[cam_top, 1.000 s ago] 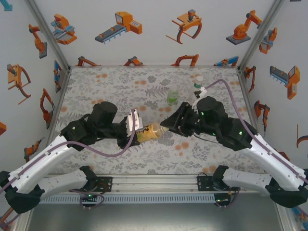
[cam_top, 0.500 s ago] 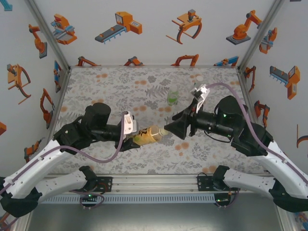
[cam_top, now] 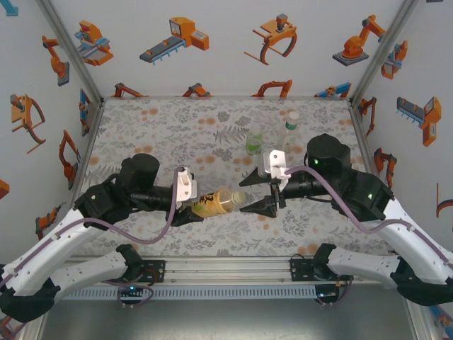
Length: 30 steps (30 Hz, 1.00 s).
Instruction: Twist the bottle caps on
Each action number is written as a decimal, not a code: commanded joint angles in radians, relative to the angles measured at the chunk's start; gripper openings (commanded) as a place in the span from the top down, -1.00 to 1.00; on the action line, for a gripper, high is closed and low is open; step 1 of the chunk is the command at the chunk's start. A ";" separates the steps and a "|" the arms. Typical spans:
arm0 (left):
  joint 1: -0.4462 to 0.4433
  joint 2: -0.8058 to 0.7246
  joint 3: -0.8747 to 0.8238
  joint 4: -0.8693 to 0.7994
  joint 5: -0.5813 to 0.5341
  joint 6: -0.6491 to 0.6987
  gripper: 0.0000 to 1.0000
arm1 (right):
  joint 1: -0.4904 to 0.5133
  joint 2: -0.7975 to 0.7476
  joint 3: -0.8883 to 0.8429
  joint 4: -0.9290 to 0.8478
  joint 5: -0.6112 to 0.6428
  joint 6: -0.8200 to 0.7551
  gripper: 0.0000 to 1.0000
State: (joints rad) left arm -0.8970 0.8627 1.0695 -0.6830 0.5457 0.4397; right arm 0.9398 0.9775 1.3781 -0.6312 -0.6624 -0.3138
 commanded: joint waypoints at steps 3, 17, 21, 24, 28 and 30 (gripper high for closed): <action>-0.005 -0.019 0.010 -0.019 0.025 0.018 1.00 | 0.007 -0.005 0.011 -0.001 -0.033 -0.059 -0.04; -0.005 -0.027 0.008 -0.018 0.023 0.019 1.00 | 0.008 0.000 -0.015 0.031 -0.025 -0.027 0.10; -0.004 -0.024 0.009 -0.019 0.023 0.020 1.00 | 0.008 0.000 -0.026 0.050 -0.026 -0.019 0.12; -0.005 -0.022 0.009 -0.018 0.025 0.020 1.00 | 0.008 0.003 -0.031 0.053 -0.024 -0.019 0.15; -0.005 -0.022 0.008 -0.019 0.024 0.021 1.00 | 0.008 0.006 -0.036 0.058 -0.025 -0.019 0.23; -0.004 -0.021 0.007 -0.019 0.023 0.021 1.00 | 0.008 0.006 -0.037 0.061 -0.023 -0.019 0.32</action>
State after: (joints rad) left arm -0.8970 0.8467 1.0695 -0.6971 0.5457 0.4400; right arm 0.9401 0.9836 1.3476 -0.6102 -0.6659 -0.3363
